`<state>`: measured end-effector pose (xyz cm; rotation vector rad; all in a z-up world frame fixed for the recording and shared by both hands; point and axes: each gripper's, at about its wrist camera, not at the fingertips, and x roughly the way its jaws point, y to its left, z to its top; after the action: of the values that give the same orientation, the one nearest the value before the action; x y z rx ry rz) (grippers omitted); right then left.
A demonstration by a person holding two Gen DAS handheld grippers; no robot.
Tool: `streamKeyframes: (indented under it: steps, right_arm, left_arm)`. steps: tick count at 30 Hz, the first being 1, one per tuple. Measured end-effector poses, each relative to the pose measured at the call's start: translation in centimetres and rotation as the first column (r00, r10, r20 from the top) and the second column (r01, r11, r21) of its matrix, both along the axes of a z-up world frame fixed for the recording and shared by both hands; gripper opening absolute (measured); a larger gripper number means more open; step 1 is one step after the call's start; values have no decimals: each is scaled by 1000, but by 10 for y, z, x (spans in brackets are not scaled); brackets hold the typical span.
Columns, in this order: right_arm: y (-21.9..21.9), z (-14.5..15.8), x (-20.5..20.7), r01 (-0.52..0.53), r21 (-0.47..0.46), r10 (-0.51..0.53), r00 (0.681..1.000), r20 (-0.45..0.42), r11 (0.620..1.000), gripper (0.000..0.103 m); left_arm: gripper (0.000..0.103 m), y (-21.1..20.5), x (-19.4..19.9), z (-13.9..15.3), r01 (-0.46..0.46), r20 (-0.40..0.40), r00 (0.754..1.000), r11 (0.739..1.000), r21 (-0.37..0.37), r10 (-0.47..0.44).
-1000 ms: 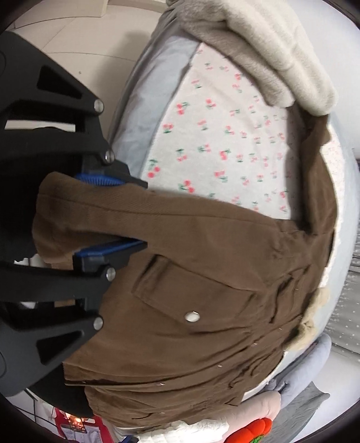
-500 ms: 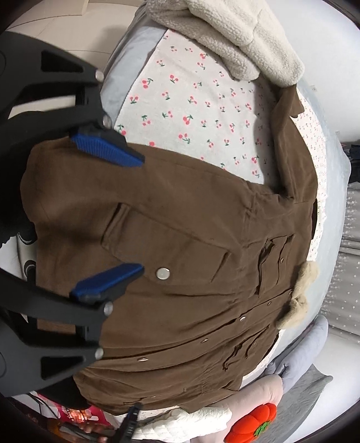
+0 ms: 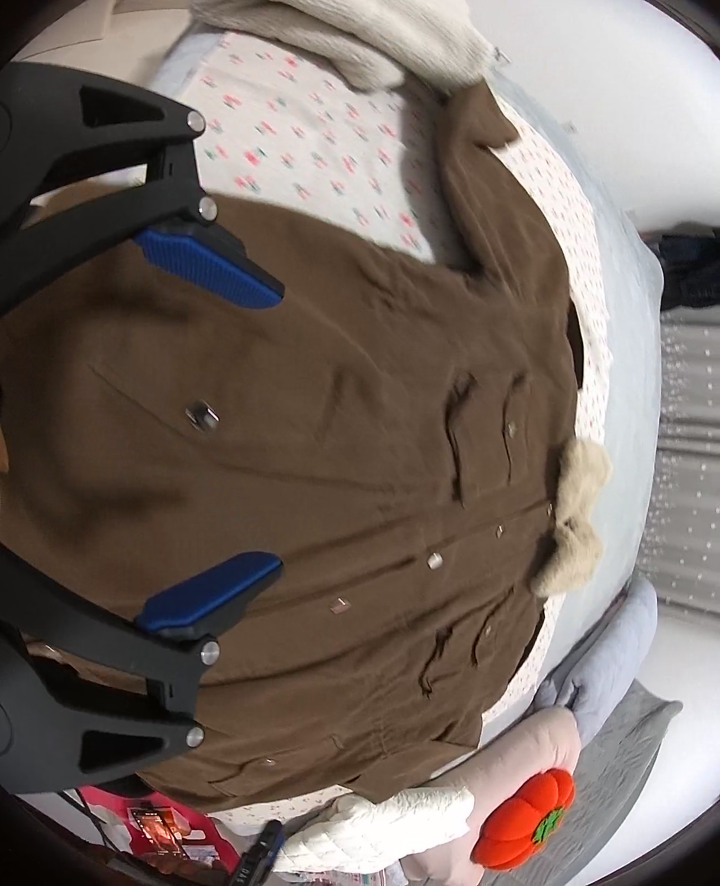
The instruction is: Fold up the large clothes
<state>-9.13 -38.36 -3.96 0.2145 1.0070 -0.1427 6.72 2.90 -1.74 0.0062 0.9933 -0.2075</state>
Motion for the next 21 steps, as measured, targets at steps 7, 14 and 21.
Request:
streamKeyframes:
  steps: [7, 14, 21]
  right_arm:
    - [-33, -1, 54, 59, -103, -50, 995, 86, 993, 80]
    - [-51, -58, 145, 11, -239, -17, 1000, -22, 971, 80]
    - [-79, -92, 191, 30, -231, -32, 999, -5, 972, 73]
  left_arm:
    - [90, -48, 34, -21, 55, -18, 998, 998, -32, -56]
    - [90, -80, 47, -49, 111, -85, 990, 993, -50, -115]
    - [90, -92, 49, -63, 125, -115, 985, 992, -18, -126]
